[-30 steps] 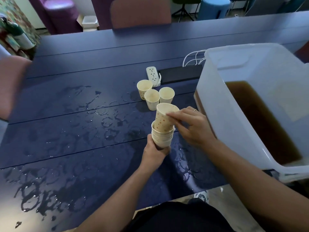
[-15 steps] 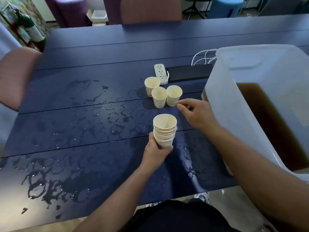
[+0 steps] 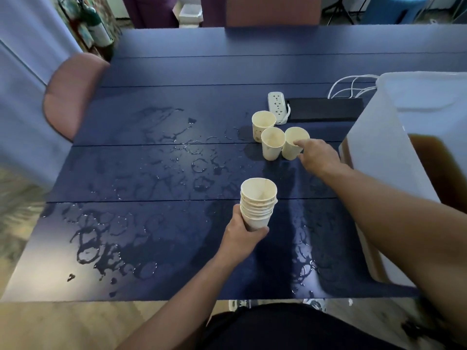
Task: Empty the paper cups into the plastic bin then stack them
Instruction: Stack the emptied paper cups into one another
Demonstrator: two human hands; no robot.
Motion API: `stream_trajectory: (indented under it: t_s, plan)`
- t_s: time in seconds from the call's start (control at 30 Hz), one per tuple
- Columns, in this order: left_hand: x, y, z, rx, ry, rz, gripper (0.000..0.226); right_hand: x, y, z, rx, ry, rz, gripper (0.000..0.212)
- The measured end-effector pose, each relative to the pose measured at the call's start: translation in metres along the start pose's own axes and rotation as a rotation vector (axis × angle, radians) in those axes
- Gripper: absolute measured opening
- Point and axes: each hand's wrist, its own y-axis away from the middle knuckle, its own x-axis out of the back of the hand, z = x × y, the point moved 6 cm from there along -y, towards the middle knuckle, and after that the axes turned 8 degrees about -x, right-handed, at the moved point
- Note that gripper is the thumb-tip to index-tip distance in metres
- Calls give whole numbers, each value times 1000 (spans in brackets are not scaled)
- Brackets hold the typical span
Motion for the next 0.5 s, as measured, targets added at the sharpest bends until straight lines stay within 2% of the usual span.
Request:
stream_trajectory:
  t_s: [0.13, 0.27, 0.4, 0.5]
  plan:
    - [7, 3, -5, 16, 7, 19, 52, -7, -4, 6, -22, -1, 38, 29]
    - [8, 5, -8, 27, 15, 26, 53, -7, 4, 11, -15, -46, 101, 20]
    - [5, 2, -6, 13, 15, 24, 53, 12, 22, 13, -32, -196, 225, 19]
    - [-2, -2, -1, -2, 19, -1, 56, 25, 43, 17, -29, -308, 246, 17]
